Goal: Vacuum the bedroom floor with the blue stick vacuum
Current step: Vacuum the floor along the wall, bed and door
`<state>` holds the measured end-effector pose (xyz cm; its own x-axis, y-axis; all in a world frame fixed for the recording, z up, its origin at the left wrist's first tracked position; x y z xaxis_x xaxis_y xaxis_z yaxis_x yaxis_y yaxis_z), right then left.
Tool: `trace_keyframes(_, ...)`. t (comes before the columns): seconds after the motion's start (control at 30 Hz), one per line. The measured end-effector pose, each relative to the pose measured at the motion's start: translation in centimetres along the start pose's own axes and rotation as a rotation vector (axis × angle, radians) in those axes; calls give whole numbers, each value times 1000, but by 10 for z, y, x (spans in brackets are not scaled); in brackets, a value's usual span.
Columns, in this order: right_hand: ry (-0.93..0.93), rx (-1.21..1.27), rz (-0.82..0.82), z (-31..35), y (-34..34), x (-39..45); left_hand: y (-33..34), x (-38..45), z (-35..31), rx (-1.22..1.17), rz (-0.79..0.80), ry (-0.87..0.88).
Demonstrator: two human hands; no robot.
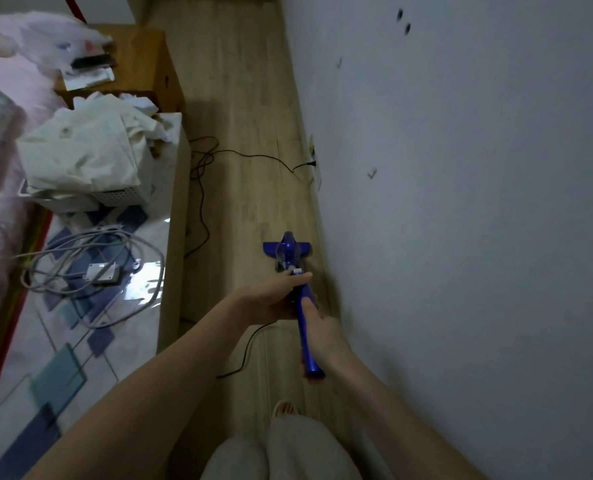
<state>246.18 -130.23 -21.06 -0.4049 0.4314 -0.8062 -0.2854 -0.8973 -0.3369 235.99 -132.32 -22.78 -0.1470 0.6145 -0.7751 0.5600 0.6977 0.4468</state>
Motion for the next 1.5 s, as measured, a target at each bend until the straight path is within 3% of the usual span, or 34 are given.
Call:
trace_keyframes(0.23, -67, -36, 5, 30, -16, 2, 4, 3, -25, 20, 13, 22)
trace_keyframes(0.47, -59, -9, 21, 54, -21, 52, -3, 41, -58, 4, -140, 106)
trace_keyframes(0.8, -62, 93, 77, 61, -6, 100, -20, 68, -76, 37, -211, 118)
trace_keyframes(1.13, -55, 115, 83, 39, 33, 27, -32, -5, -33, -22, -222, 70)
trace_keyframes(1.5, -9, 119, 161, -25, 76, -97, -53, -99, 56, 161, -342, 83)
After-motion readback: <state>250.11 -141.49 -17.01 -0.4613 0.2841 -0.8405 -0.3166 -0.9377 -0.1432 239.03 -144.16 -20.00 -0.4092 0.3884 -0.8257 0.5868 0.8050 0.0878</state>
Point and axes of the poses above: each hand's wrist, its own x-axis towards the middle knuckle, its own y-axis out of the palm, z = x × y, the point moved 9 cm from there along x, towards the middle knuckle, and after that the axes turned 13 degrees about -x, right-handed, at the moved point
